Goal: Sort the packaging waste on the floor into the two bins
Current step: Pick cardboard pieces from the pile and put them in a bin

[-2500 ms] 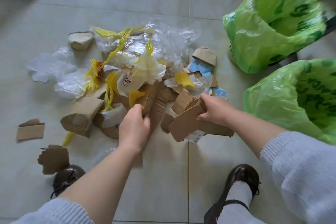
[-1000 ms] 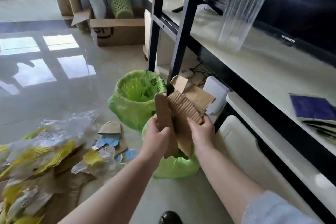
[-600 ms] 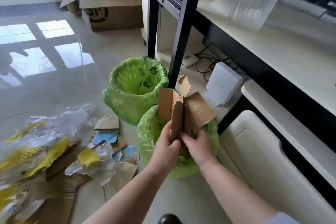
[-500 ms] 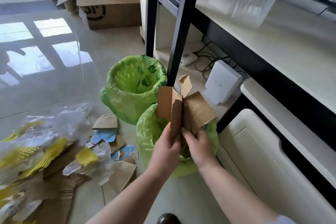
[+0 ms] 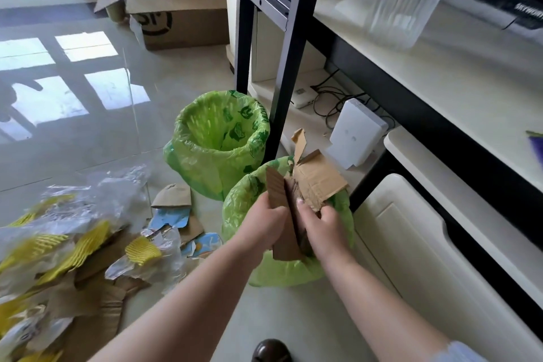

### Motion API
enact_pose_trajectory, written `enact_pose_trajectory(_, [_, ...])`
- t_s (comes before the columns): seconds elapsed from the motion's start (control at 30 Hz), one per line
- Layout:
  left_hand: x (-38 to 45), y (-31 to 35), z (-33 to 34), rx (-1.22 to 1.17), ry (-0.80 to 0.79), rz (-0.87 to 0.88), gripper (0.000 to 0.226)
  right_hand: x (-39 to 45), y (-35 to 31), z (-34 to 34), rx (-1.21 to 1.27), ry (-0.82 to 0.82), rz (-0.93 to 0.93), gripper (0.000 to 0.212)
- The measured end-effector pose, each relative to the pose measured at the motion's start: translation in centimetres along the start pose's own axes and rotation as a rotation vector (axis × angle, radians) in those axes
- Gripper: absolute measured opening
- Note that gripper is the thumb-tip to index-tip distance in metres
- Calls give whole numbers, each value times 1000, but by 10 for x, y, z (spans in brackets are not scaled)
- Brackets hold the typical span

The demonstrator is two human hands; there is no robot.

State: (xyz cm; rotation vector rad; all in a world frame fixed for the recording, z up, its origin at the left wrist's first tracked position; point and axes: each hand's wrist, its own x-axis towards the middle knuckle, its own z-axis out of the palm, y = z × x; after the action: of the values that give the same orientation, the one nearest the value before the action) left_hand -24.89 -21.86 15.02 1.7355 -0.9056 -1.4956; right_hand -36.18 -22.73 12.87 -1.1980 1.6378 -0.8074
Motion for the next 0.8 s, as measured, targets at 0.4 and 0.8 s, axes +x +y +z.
enact_pose_trajectory(0.4, [29,-23,-7,-281,-69,-97,31,14,16,17,-85,-37,99,32])
enact_pose_trajectory(0.8, [-1,15,-90,52,-21,47,43,-16,-27,26,-90,165,-539,42])
